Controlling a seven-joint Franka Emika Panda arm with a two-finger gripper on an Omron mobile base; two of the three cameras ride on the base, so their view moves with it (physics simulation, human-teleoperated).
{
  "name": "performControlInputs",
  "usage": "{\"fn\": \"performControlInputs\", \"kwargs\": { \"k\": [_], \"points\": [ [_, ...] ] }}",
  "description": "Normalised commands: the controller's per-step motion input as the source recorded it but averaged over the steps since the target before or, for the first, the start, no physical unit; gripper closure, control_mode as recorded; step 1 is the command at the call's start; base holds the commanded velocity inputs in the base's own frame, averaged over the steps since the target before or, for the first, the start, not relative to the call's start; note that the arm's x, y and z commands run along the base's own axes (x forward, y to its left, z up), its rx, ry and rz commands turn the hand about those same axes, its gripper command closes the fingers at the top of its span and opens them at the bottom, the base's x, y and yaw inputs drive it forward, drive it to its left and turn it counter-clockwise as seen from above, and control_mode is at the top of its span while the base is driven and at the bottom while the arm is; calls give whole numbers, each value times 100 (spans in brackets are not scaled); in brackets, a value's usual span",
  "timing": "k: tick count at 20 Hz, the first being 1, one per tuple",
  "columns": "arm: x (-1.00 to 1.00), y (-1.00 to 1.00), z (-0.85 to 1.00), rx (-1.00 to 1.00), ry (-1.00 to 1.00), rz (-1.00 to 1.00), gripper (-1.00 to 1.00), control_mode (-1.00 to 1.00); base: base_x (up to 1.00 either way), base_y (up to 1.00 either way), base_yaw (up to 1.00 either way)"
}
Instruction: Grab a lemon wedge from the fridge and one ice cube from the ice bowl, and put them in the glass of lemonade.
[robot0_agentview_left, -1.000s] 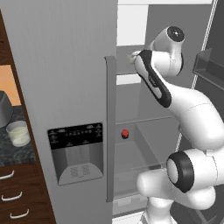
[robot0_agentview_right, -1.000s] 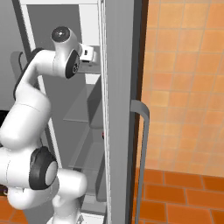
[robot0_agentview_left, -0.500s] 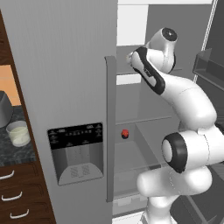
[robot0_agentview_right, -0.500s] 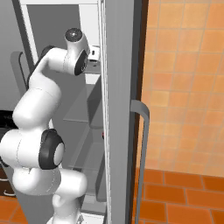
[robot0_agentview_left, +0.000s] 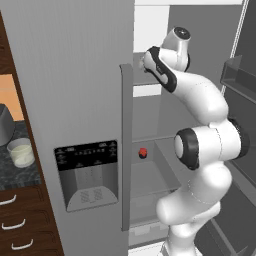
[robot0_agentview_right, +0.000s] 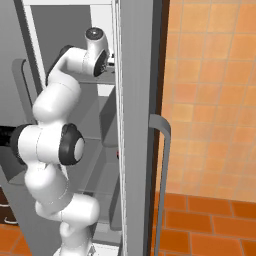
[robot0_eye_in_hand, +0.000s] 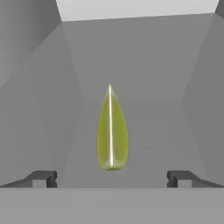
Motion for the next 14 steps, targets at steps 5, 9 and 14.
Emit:
{"fn": "performControlInputs", "kwargs": {
  "k": [5, 9, 14],
  "points": [
    [61, 0, -20, 0, 1, 1, -100, -100, 0, 0, 0],
    [59, 0, -20, 0, 0, 2, -100, -100, 0, 0, 0],
    [17, 0, -21, -3, 0, 1, -100, -100, 0, 0, 0]
  ]
}}
